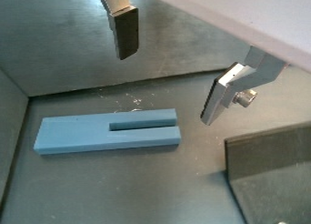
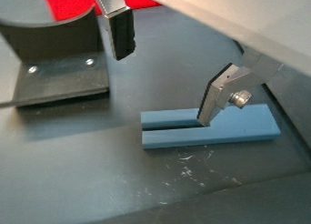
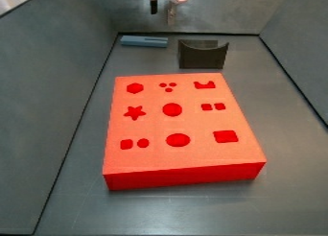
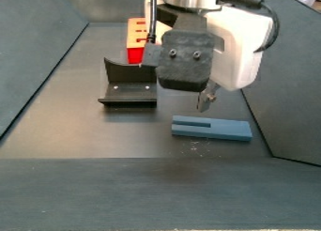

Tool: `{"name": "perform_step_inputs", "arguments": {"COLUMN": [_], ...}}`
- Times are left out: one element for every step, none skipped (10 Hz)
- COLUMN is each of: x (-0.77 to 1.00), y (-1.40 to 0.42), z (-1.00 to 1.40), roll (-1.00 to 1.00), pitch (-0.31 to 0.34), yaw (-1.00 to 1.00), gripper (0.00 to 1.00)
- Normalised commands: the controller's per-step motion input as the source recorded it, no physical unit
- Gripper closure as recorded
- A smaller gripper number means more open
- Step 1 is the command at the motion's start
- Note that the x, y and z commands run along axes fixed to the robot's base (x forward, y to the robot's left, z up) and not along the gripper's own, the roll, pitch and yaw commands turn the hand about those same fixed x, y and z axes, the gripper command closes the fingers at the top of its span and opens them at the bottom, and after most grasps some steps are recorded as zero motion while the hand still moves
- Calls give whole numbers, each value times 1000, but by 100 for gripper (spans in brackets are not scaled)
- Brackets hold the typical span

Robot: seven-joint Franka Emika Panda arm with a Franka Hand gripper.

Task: Pick up the double-square object. Move up. Place the double-square object on the fixture. Regrasp the double-square object. Move to above the board. Insert the double-square object.
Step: Pick up the double-square object.

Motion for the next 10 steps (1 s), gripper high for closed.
{"name": "perform_step_inputs", "arguments": {"x": [-211,-114,-86,-20,0,0,-34,-51,-37,0], "y": [271,349,263,-23,-43,-40,-77,-86,-83,-60], "z": [-57,-17,-174,-429,-394,-403,-331,-309,-214,-100], "roll": [-500,-500,-481,-200,-89,-87,-150,-180,-241,-316], "pitch": [-233,-153,-61,-19,-43,-57,-161,-199,-234,-236], "yaw": [-191,-114,-289,-849,-983,-989,-929,-897,-846,-774], "gripper": [0,0,0,0,0,0,0,0,0,0]}}
